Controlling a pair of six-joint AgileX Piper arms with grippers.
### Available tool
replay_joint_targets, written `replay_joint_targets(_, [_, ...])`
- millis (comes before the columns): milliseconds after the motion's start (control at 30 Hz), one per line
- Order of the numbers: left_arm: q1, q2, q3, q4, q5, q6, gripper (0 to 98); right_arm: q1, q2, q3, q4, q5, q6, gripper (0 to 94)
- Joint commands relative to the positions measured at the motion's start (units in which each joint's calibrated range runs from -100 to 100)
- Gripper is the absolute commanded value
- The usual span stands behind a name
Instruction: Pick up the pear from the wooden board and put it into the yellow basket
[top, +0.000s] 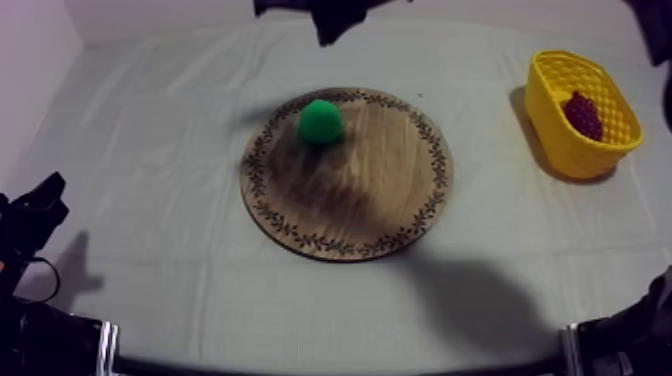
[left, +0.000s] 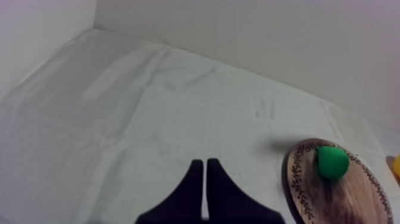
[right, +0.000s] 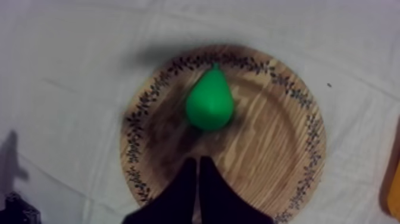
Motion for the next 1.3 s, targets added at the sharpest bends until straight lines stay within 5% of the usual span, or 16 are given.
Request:
replay_joint_targets(0, [0.0,0.0,0.0,-0.01,0.0,0.0,0.1,0.1,3.1,0.1,0.2,0.2,-0.3,0.2])
replay_joint_targets(367, [0.0,0.0,0.0,-0.01,0.0,0.0,0.1,1.1,11.1,-5.1,-0.5,0.3,-0.6,1.0])
replay_joint_targets(433, [0.0,0.0,0.0,-0.01,0.0,0.0,0.1,1.1,11.7,-5.8,-0.8,0.3,0.3,16.8])
replay_joint_targets(567, [0.0,0.0,0.0,-0.01,0.0,0.0,0.1,1.2,12.4,-6.4,-1.0,0.3,0.8,64.4])
replay_joint_targets(700, [0.0,0.0,0.0,-0.01,0.0,0.0,0.1,1.3,12.9,-7.1,-1.2,0.2,0.1,85.4])
replay_joint_targets(1267, [0.0,0.0,0.0,-0.01,0.0,0.0,0.1,2.1,17.9,-9.1,-3.0,0.2,-3.2,89.1])
